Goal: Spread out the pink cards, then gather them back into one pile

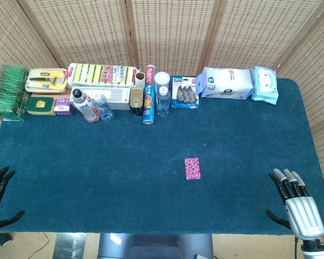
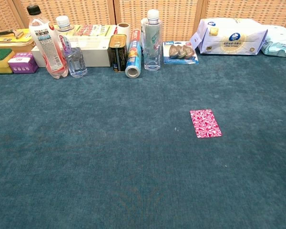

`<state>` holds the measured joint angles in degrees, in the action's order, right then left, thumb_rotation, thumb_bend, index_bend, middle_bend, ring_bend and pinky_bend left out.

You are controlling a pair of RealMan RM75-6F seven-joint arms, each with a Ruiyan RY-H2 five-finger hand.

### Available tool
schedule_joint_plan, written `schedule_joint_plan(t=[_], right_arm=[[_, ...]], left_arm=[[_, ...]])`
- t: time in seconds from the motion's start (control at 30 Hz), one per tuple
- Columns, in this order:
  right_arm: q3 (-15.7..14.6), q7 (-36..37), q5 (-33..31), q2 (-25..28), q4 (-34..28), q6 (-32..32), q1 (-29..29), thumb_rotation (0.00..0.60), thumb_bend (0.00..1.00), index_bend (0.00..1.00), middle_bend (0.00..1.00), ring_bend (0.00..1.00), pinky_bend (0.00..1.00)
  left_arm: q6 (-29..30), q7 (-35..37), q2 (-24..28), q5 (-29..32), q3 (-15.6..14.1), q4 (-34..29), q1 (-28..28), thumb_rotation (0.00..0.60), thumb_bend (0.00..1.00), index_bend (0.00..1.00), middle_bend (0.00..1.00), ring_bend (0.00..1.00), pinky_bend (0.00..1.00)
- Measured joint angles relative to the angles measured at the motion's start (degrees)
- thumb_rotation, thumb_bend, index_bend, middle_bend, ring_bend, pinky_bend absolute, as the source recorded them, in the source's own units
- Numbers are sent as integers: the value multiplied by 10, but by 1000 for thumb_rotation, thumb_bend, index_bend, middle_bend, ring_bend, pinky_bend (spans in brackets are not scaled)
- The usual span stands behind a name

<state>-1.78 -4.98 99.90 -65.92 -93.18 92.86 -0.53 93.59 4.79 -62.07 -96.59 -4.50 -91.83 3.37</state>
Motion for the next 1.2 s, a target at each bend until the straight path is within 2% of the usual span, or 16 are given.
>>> schedule_joint_plan(t=[0.37, 0.53, 0.67, 0.77, 0.97, 1.2], right_arm=[[-2, -2, 2, -5, 3, -10, 5, 600, 28, 117, 149, 0, 0], [-9, 5, 9, -10, 3, -24, 11, 600, 2, 34, 153, 0, 0], [-11, 14, 17, -21, 4, -51, 28, 600, 0, 20, 153, 0, 0], [-10, 12, 17, -25, -2, -83, 46, 600, 0, 17, 155, 0, 0], [0, -2, 0, -26, -57, -180, 99, 600, 0, 14, 199, 0, 0], [30, -41, -60, -42, -117, -312, 180, 600, 0, 14, 208, 0, 0]], left_arm=[[1, 8, 3, -1, -1, -1, 0, 600, 74, 0, 0, 0, 0], [10, 13, 5, -14, -5, 2, 2, 600, 73, 0, 0, 0, 0], [13, 24, 6, -15, -7, 8, 4, 600, 73, 0, 0, 0, 0], [14, 31, 7, -16, -8, 10, 4, 600, 72, 0, 0, 0, 0], [15, 40, 11, -15, -8, 10, 4, 600, 72, 0, 0, 0, 0], [13, 55, 15, -16, -10, 12, 3, 600, 73, 0, 0, 0, 0]])
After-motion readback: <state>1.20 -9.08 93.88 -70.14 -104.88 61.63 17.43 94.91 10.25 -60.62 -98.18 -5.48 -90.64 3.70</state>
